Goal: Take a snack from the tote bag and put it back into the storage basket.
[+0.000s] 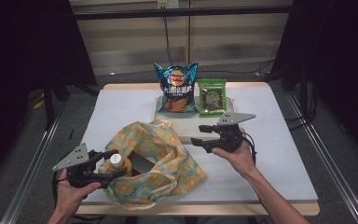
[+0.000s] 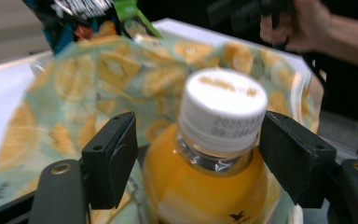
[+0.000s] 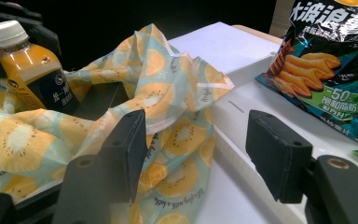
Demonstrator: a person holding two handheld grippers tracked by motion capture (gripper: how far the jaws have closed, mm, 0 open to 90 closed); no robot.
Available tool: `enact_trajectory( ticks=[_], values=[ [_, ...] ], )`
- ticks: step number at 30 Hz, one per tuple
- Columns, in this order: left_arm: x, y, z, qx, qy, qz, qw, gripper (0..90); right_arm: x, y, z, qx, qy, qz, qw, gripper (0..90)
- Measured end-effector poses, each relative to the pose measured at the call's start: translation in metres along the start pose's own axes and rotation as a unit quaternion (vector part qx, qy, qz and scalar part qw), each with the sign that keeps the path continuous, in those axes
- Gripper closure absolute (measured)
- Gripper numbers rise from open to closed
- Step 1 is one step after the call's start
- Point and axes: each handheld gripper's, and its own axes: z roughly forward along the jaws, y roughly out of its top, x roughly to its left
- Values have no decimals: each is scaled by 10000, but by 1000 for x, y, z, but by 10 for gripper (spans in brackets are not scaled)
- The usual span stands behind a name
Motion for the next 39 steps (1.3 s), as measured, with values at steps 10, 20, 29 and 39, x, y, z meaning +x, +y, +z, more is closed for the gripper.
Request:
enact_trajectory(
  ticks=[10, 20, 29, 39],
  values=[
    [3, -10, 15, 315, -165, -17, 9994, 299, 1, -1, 2, 21, 48, -15, 10000, 383],
    [5, -4, 11, 315, -92, -250, 9991, 305, 3, 1, 3, -3, 116, -32, 9999, 383],
    [0, 20, 1, 111, 28, -330, 9994, 306, 4, 3, 1, -74, 147, -47, 9999, 381],
    [-4, 43, -2, -94, 146, -286, 9994, 306, 5, 4, -2, -144, 159, -74, 9997, 382]
  ],
)
